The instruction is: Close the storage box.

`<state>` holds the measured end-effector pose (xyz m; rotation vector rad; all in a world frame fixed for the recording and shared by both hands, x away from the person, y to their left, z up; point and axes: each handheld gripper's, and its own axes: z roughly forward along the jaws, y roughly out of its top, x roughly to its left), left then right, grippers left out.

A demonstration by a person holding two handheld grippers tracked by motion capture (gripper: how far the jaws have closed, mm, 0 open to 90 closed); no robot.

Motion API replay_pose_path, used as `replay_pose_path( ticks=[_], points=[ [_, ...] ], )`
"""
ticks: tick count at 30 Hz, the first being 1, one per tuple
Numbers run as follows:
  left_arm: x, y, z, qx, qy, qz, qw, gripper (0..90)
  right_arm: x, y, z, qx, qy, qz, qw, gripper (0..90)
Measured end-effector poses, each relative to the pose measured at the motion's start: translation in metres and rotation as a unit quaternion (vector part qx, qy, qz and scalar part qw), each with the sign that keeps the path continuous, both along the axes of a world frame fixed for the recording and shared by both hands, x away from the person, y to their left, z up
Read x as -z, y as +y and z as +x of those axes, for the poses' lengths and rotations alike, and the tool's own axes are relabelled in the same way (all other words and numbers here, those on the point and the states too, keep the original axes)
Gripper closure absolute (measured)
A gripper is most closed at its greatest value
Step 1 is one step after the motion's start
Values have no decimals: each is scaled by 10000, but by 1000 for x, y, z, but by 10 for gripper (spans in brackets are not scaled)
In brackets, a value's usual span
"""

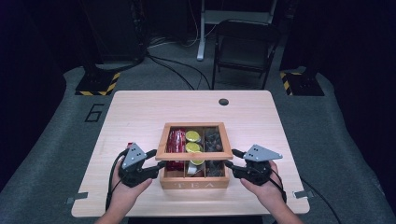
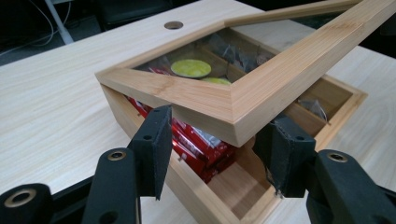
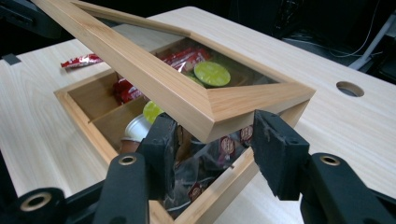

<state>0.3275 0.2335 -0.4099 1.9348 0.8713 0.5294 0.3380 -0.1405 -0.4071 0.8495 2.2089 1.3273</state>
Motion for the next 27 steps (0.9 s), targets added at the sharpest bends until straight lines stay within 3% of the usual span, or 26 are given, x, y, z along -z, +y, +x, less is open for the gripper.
replay_pose_path(
  ticks=[9, 17, 27],
  points=[
    [16, 1, -6, 80, 86, 120, 9999, 473, 14, 1, -9, -4, 57, -200, 9998, 520],
    [29, 0, -10, 45, 105, 89, 9999, 472, 28, 1, -17, -9, -52, -212, 9998, 524],
    [40, 0, -12, 37, 89, 12, 10000, 469, 37, 0, -17, -14, 33, -229, 9997, 522]
  ],
)
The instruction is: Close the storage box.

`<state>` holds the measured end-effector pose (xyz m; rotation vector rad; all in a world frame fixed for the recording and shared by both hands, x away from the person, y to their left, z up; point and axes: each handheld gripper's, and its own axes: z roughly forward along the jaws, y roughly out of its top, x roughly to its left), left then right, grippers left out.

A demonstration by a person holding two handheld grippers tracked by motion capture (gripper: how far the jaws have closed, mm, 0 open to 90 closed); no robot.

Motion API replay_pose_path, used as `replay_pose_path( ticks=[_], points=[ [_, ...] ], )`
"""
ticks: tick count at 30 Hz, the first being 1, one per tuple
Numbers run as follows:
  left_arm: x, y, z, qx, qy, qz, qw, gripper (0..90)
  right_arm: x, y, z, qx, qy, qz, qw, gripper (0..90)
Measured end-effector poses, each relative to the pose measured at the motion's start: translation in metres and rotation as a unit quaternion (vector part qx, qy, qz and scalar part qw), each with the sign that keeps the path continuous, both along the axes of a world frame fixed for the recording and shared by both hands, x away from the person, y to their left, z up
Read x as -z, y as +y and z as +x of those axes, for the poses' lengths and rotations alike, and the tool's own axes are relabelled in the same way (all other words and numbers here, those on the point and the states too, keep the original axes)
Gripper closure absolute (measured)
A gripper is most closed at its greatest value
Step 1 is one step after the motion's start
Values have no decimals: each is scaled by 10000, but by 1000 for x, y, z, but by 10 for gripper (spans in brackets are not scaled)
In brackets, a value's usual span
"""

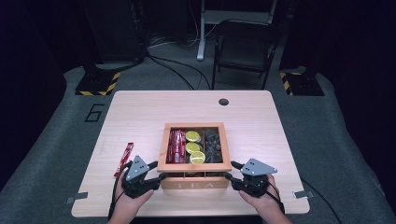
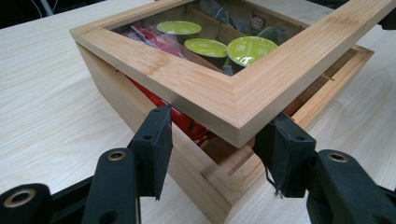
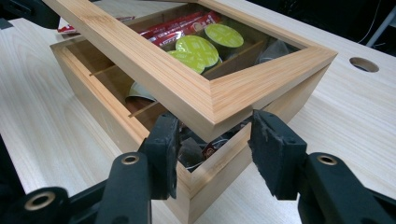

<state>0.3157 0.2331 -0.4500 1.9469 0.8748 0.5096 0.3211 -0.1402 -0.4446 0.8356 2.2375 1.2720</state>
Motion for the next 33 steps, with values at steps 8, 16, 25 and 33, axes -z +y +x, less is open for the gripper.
replay_pose_path(
  ticks=[8, 16, 25, 33],
  points=[
    [7, 1, 0, 50, 196, -75, 9998, 470, 6, 1, 0, 48, 152, 11, 9999, 522],
    [9, 2, -2, 94, 225, -109, 9996, 470, 8, 1, 0, 6, 212, -62, 9998, 521],
    [11, 3, -3, 164, 357, -59, 9992, 469, 11, 2, -2, 63, 343, -68, 9994, 519],
    [13, 2, -3, 165, 382, -9, 9991, 468, 14, 1, 0, 28, 473, -28, 9989, 517]
  ],
)
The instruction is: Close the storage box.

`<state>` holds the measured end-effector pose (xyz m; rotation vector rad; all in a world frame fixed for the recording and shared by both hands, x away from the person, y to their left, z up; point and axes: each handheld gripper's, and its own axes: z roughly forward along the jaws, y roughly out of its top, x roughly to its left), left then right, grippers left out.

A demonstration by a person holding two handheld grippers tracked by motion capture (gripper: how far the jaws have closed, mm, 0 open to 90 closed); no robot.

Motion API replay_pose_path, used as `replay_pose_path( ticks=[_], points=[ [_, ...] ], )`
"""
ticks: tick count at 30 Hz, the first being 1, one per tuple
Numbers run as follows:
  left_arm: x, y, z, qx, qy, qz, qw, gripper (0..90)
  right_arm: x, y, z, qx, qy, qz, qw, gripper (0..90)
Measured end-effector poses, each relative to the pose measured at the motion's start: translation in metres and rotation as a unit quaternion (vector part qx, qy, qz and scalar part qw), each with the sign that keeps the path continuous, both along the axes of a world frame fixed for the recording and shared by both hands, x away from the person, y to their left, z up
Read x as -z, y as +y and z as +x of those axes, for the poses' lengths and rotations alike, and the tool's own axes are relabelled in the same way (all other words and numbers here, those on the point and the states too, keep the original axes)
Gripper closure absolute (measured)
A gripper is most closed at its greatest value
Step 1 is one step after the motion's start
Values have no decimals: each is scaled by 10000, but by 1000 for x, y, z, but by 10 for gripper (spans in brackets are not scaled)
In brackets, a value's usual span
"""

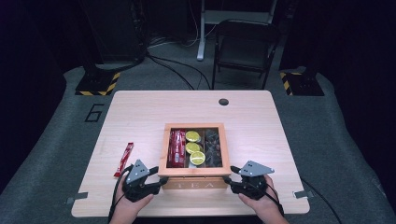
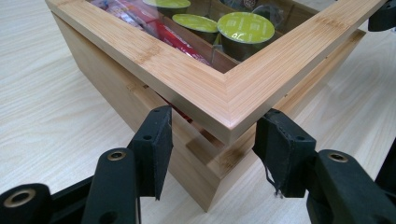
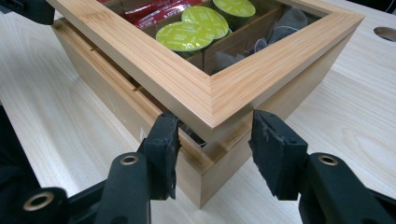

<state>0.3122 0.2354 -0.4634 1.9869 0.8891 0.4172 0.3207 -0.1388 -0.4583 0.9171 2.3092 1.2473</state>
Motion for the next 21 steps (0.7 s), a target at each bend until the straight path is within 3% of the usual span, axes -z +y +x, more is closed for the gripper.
replay_pose_path(
  ticks=[6, 12, 13, 15, 16, 17, 21],
  points=[
    [2, -1, 0, 24, 114, 11, 9999, 461, 2, 1, 1, -30, 96, -68, 9999, 508],
    [7, -2, 1, 11, 219, 149, 9996, 430, 5, 3, 1, -71, 187, -194, 9996, 470],
    [7, -2, 2, 34, 230, 149, 9996, 406, 7, 4, 2, -127, 165, -341, 9992, 463],
    [9, -3, 3, 32, 284, 191, 9994, 385, 8, 5, 2, -114, 169, -363, 9991, 462],
    [10, -2, 3, 51, 369, 108, 9992, 342, 10, 6, 2, -121, 267, -504, 9983, 433],
    [9, -2, 3, 19, 351, 22, 9994, 342, 12, 7, 3, -172, 281, -475, 9983, 405],
    [10, -2, 4, -21, 329, 62, 9994, 325, 11, 5, 5, -170, 294, -335, 9989, 378]
  ],
)
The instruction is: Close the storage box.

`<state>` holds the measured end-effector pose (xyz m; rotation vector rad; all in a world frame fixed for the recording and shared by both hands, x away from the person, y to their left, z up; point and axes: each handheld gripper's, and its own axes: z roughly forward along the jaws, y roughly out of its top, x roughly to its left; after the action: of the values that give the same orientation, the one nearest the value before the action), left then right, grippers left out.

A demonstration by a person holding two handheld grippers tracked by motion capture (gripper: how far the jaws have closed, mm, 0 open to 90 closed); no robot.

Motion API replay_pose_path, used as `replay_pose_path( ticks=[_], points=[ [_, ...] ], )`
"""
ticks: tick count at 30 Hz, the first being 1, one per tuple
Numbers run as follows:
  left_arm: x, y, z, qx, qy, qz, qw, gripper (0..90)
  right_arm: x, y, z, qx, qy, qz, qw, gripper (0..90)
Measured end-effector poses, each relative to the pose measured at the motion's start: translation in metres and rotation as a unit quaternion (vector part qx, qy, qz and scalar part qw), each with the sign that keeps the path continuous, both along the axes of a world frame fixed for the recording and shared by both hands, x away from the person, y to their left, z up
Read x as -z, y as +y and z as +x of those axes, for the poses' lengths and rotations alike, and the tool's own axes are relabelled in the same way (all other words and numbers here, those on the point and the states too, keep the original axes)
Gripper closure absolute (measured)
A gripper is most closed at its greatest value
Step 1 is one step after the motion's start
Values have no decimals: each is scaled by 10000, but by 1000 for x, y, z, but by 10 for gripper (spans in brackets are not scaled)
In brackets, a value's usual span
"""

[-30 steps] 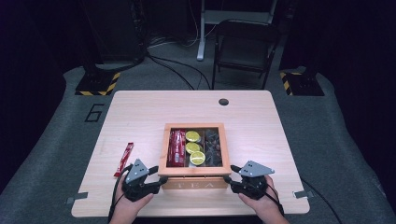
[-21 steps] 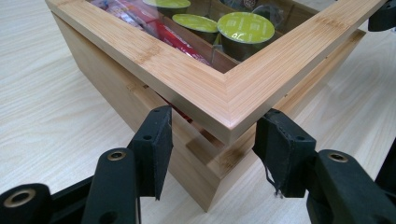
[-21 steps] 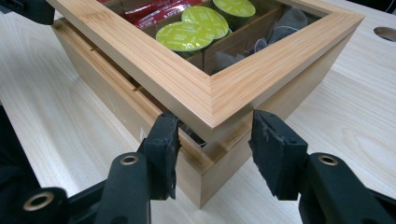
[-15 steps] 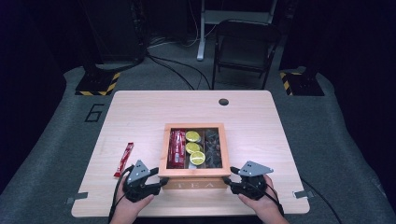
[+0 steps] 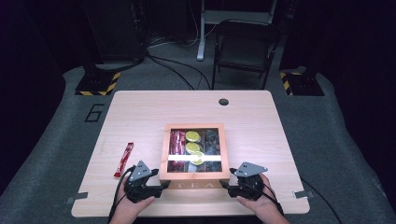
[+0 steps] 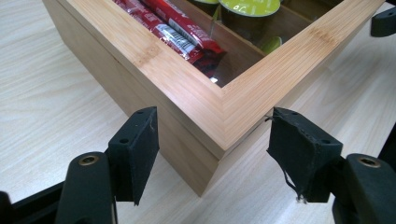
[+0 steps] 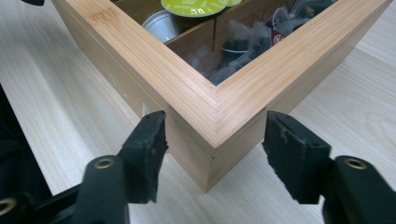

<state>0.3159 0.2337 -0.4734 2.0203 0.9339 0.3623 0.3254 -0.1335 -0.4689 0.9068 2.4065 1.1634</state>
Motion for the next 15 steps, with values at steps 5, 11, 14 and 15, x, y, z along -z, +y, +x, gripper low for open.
replay_pose_path(
  ticks=[5, 11, 14, 15],
  points=[
    [-1, 0, 0, 25, -17, 20, 10000, 322, -2, -2, 1, 28, 30, 90, 10000, 371],
    [-5, 3, 0, 67, 2, -83, 9999, 339, -8, -4, 1, -35, -150, 201, 9997, 391],
    [-8, 6, 1, -6, -53, -187, 9998, 345, -11, -8, 1, 77, -193, 369, 9991, 394],
    [-9, 8, 1, -27, -90, -218, 9997, 347, -12, -9, 2, 84, -195, 394, 9990, 395]
  ],
)
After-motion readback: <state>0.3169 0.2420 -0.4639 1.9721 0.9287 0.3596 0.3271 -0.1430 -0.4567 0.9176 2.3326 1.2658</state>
